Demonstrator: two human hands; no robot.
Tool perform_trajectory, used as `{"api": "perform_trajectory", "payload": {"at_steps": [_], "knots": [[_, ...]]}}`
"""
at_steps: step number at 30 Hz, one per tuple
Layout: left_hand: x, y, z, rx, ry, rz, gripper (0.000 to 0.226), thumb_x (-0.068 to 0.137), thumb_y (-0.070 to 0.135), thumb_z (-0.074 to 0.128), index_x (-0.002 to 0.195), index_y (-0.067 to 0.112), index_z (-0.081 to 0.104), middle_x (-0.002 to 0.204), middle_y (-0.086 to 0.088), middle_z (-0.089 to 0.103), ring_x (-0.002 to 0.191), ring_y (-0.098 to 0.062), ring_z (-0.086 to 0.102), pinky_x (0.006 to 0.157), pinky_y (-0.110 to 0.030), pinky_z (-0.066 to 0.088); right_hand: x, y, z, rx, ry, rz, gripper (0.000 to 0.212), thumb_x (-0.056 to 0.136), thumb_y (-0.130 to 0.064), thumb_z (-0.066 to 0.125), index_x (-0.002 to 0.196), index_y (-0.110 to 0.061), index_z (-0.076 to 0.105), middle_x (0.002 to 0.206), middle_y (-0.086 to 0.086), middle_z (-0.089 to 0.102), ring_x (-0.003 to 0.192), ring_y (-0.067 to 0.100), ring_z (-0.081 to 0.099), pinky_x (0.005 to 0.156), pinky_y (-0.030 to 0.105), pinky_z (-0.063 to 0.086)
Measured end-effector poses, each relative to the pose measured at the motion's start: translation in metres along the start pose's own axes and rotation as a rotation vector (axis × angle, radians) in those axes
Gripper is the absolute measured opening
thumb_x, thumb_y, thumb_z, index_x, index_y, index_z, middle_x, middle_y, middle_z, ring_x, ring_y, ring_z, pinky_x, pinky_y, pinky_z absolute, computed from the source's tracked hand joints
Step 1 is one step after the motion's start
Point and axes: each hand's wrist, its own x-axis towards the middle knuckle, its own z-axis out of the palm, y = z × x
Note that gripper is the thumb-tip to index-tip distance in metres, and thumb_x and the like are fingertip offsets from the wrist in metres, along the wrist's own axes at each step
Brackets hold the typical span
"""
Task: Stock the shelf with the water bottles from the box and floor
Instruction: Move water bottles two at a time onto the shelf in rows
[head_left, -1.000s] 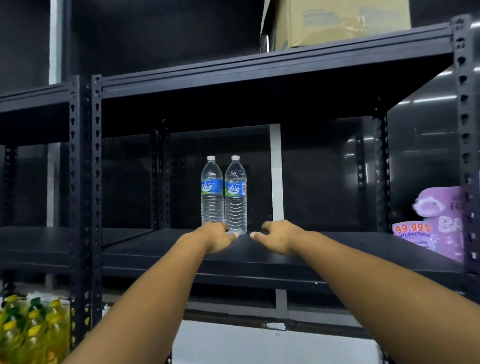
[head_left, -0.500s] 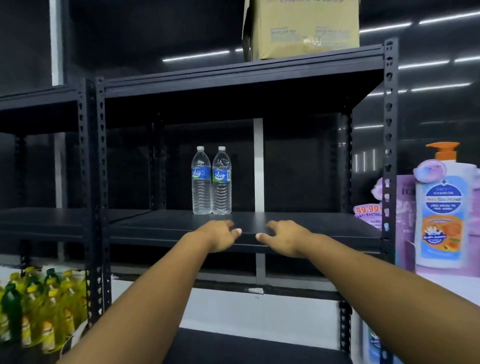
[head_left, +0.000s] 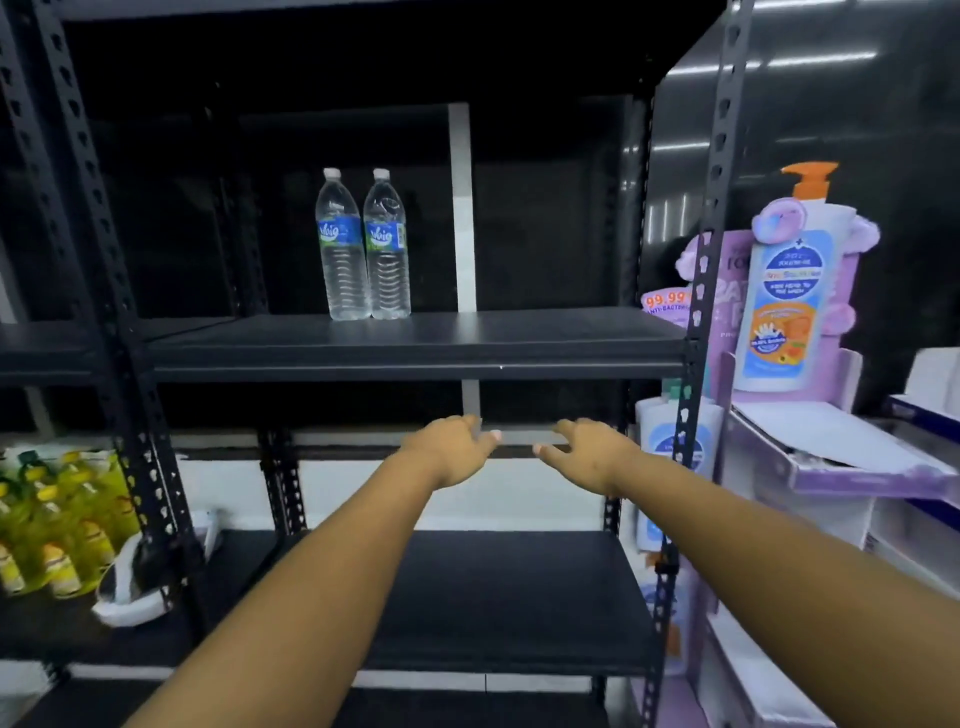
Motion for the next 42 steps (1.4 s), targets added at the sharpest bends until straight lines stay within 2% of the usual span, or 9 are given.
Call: {"api": "perform_trajectory", "payload": {"at_steps": [3,7,12,20,25,34,39,42], "knots": [[-0.008,-0.01,0.031,0.007,-0.015,-0.001,0.064,0.097,0.059,0.031,0.151,0.025,0.027,0.156,-0.002,0.032,0.141,-0.027,0.033,0.112,-0.043,0.033,-0.012,0.011,0.026,-0.022,-0.018,0.038,0.073,0.093,-0.064,0.034,0.15,-0.019,0.028,0.156,0.01,0.03,0.136,0.033,0.037,0.109,0.045,0.035],[-0.023,-0.021,0.07,0.031,-0.047,0.002,0.064,0.099,0.057,0.027,0.152,0.021,0.025,0.158,-0.002,0.027,0.145,-0.023,0.026,0.116,-0.041,0.026,-0.028,0.016,0.052,-0.049,-0.053,0.058,0.068,0.097,-0.058,0.033,0.151,-0.017,0.027,0.156,0.011,0.027,0.138,0.032,0.034,0.11,0.044,0.033],[-0.042,-0.031,0.106,0.015,-0.104,-0.001,0.063,0.101,0.054,0.027,0.153,0.019,0.024,0.158,-0.004,0.027,0.145,-0.023,0.024,0.115,-0.039,0.025,-0.046,0.025,0.085,-0.056,-0.078,0.084,0.065,0.098,-0.055,0.033,0.148,-0.015,0.03,0.151,0.011,0.034,0.134,0.032,0.039,0.106,0.042,0.036],[-0.065,-0.054,0.16,-0.031,-0.199,-0.012,0.066,0.099,0.055,0.03,0.153,0.018,0.024,0.159,-0.004,0.026,0.148,-0.024,0.016,0.118,-0.042,0.021,-0.075,0.045,0.144,-0.065,-0.175,0.157,0.07,0.097,-0.059,0.032,0.151,-0.015,0.026,0.157,0.013,0.026,0.142,0.032,0.029,0.114,0.043,0.028],[-0.078,-0.055,0.193,-0.034,-0.256,-0.007,0.065,0.1,0.054,0.031,0.152,0.015,0.025,0.158,-0.004,0.027,0.148,-0.025,0.017,0.117,-0.042,0.023,-0.092,0.055,0.175,-0.04,-0.227,0.193,0.071,0.096,-0.06,0.033,0.15,-0.015,0.026,0.155,0.013,0.029,0.14,0.033,0.031,0.114,0.045,0.029],[-0.101,-0.048,0.255,-0.006,-0.337,0.018,0.062,0.1,0.049,0.035,0.151,0.013,0.028,0.156,-0.008,0.031,0.145,-0.026,0.023,0.116,-0.04,0.024,-0.125,0.079,0.233,-0.039,-0.31,0.234,0.064,0.098,-0.056,0.035,0.147,-0.014,0.033,0.15,0.013,0.037,0.135,0.033,0.037,0.11,0.041,0.033],[-0.111,-0.05,0.301,0.015,-0.412,-0.016,0.064,0.1,0.051,0.034,0.15,0.012,0.03,0.154,-0.01,0.033,0.143,-0.027,0.026,0.115,-0.041,0.026,-0.136,0.102,0.271,-0.052,-0.398,0.239,0.065,0.097,-0.057,0.033,0.147,-0.015,0.032,0.145,0.015,0.042,0.133,0.034,0.04,0.108,0.042,0.034],[-0.116,-0.05,0.337,0.032,-0.468,-0.063,0.065,0.1,0.052,0.033,0.15,0.011,0.029,0.156,-0.01,0.03,0.146,-0.028,0.021,0.117,-0.041,0.023,-0.139,0.121,0.302,-0.027,-0.442,0.23,0.063,0.096,-0.059,0.035,0.143,-0.018,0.037,0.142,0.013,0.045,0.13,0.031,0.042,0.106,0.041,0.035]]}}
